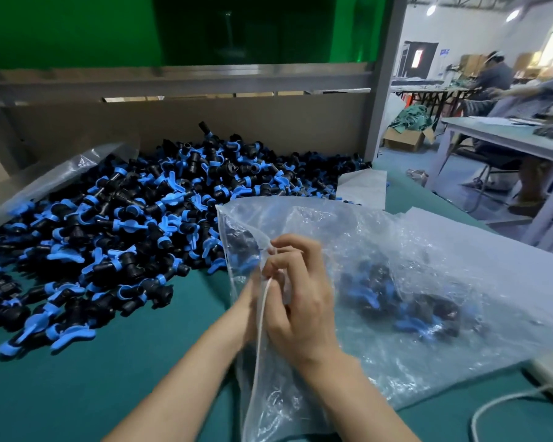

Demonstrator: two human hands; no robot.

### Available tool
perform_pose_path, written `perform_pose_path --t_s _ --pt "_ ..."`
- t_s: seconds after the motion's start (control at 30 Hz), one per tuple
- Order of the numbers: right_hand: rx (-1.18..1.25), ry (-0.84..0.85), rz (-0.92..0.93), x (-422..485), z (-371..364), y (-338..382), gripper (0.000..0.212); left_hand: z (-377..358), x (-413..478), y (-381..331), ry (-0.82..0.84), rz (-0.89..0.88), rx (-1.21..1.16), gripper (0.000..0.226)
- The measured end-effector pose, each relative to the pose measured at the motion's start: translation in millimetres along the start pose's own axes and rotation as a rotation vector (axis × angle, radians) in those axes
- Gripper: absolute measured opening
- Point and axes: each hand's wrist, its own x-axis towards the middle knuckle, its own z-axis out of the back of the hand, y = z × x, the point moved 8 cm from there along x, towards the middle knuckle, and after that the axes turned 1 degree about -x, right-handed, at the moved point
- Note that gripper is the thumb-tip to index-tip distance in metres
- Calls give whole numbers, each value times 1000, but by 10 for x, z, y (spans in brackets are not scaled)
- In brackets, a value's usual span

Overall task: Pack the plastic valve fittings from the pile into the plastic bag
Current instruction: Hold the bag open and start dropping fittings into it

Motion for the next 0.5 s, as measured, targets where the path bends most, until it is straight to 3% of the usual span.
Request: perform_pose_path --t_s 0.03,0.07,0.1,0.17,0.33,0.43,0.5 --pt "3 21 -1 -14 -36 -7 16 -46 -59 -12 141 -95 345 31" --pt "3 42 -1 -27 -69 -13 16 112 -37 -6 85 -79 609 25" --pt "-1 62 -3 -40 -96 -27 15 220 -35 78 103 -35 384 18" --pt "-9 92 -32 -62 -140 -75 13 563 -159 144 24 -66 460 17" --pt "-28 164 -150 -137 -232 -239 12 1323 -281 120 -321 -249 1054 16" --pt "-6 185 -218 -180 -262 -345 14 1545 -270 106 -570 -81 1293 33" --pt "-5 194 -255 -187 -276 -396 15 1658 -234 200 -525 142 1324 50"
